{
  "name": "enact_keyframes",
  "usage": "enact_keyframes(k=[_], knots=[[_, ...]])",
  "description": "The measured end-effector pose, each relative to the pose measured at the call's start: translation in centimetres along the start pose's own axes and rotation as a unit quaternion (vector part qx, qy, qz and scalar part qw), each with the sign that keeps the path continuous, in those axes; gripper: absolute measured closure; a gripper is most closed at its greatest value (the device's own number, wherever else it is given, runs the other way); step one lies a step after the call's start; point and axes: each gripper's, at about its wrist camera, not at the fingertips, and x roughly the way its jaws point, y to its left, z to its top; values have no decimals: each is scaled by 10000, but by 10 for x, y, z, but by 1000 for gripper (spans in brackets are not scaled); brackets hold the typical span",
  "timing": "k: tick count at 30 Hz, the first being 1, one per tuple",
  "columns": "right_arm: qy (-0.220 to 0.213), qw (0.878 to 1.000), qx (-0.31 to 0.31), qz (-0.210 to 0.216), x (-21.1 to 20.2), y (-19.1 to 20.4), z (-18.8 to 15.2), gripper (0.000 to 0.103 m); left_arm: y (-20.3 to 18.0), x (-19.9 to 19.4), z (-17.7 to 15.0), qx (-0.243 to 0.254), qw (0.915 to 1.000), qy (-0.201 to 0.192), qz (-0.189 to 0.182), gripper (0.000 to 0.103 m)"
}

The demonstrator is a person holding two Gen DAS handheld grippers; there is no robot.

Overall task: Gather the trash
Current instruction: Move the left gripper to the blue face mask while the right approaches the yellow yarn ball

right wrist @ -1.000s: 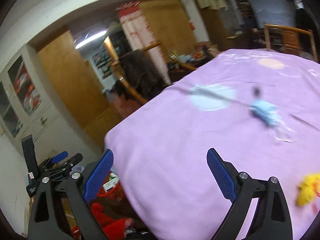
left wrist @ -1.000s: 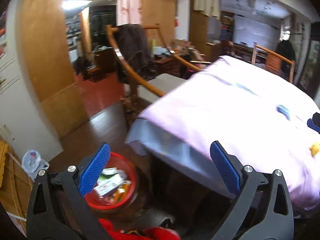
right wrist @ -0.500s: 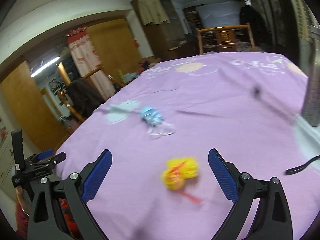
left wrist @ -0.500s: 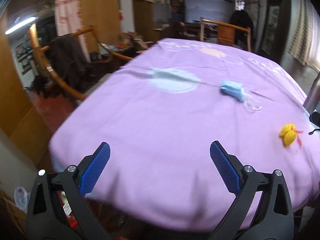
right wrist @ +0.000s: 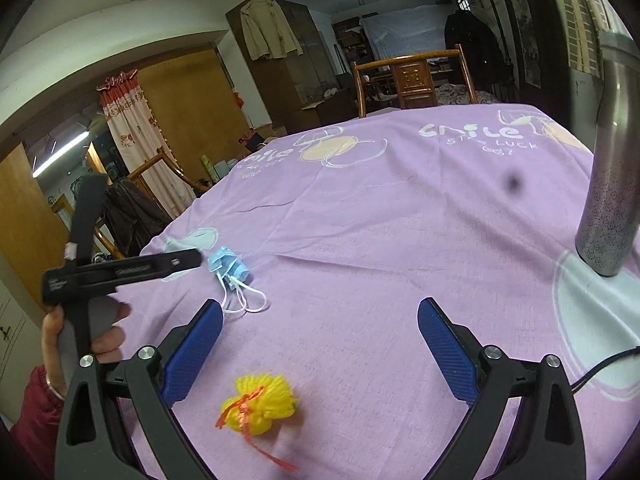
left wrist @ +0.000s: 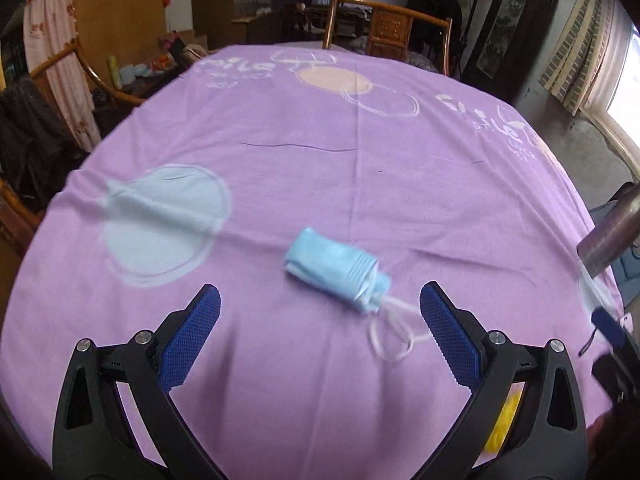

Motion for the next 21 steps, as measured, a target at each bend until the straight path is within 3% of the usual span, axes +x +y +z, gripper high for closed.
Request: enact_keyframes(k=[4,7,10,15,18,21], knots=[[11,10000,33,10,-1,1,0,7,-12,36,11,7,9996,286,69,7],[-5,10000,-18,-75,-1,1,-1,7,-15,51,10,235,9980,422,414,7],[-38,10000,-1,-75,-4,1,-2,7,0,39,2,457,9966,315,613,7],[-88,10000,3,10,-8,2,-4,6,61,0,-15,541,9914,68,1192,7],[-136,9999,-40,86,-10,5,-5,6,79,-20,-21,279,9953,-11,927,7],[-140,9998,-117,37,-10,8,-7,6,67,-28,-19,264,9984,-125,484,7]])
